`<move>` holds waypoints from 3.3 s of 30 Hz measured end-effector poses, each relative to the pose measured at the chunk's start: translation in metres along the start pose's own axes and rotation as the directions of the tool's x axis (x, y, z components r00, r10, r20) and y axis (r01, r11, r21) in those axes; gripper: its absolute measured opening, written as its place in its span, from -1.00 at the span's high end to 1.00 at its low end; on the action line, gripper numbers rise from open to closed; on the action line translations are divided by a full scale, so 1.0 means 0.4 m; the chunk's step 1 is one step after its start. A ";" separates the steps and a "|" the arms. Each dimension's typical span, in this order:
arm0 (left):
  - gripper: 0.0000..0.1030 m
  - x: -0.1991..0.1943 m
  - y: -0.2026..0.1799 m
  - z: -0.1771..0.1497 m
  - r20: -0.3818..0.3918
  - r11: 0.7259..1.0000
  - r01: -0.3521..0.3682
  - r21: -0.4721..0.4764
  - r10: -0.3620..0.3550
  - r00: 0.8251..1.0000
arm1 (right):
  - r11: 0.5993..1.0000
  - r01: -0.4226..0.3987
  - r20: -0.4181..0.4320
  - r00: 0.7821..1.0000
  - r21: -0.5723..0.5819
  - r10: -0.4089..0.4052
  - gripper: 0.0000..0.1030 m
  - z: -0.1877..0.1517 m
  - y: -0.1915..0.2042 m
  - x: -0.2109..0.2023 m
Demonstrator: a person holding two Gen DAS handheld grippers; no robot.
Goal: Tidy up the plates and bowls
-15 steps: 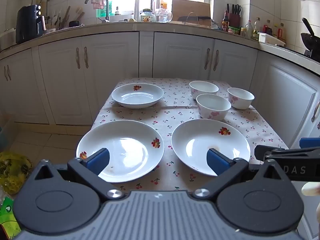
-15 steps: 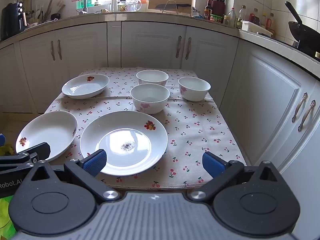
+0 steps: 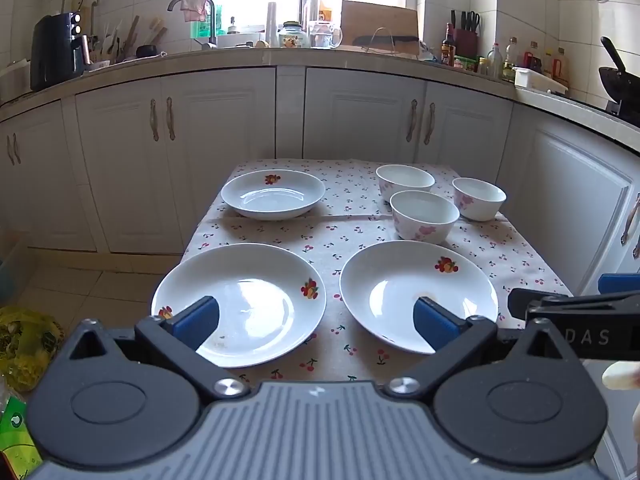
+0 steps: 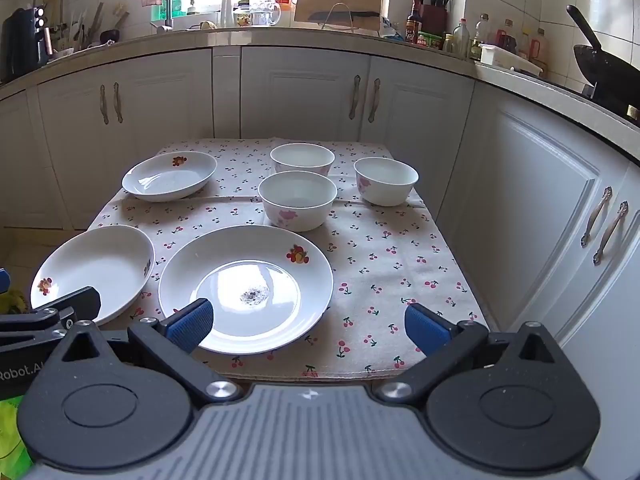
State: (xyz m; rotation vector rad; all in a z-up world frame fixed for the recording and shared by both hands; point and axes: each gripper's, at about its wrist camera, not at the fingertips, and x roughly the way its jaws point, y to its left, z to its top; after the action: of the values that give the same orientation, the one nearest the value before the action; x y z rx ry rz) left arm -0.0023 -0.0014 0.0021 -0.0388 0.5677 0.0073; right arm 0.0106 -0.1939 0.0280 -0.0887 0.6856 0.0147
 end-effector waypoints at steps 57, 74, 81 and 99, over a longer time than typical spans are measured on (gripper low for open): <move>-0.99 -0.005 0.004 -0.001 0.005 1.000 -0.001 0.005 0.001 1.000 | 1.000 0.017 0.007 1.000 0.002 -0.017 -1.00 0.003 -0.007 0.005; -0.98 -0.006 0.004 -0.001 0.018 1.000 0.007 0.008 -0.007 1.000 | 1.000 0.017 0.015 1.000 0.004 -0.017 -1.00 0.003 -0.002 0.003; -0.98 -0.010 0.008 0.007 0.044 1.000 0.016 0.026 -0.017 0.999 | 1.000 0.000 0.024 1.000 -0.004 0.000 -1.00 0.011 -0.001 0.002; -0.99 0.048 0.083 0.014 0.133 0.995 0.058 0.086 -0.070 0.989 | 0.981 -0.194 0.072 0.978 -0.028 0.195 -1.00 0.091 -0.003 0.066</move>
State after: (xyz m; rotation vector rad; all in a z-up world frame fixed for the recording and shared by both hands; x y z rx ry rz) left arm 0.0165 0.0320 -0.0046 0.0234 0.4296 -0.0755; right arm 0.0541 -0.1922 0.0393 -0.0403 0.6177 0.2123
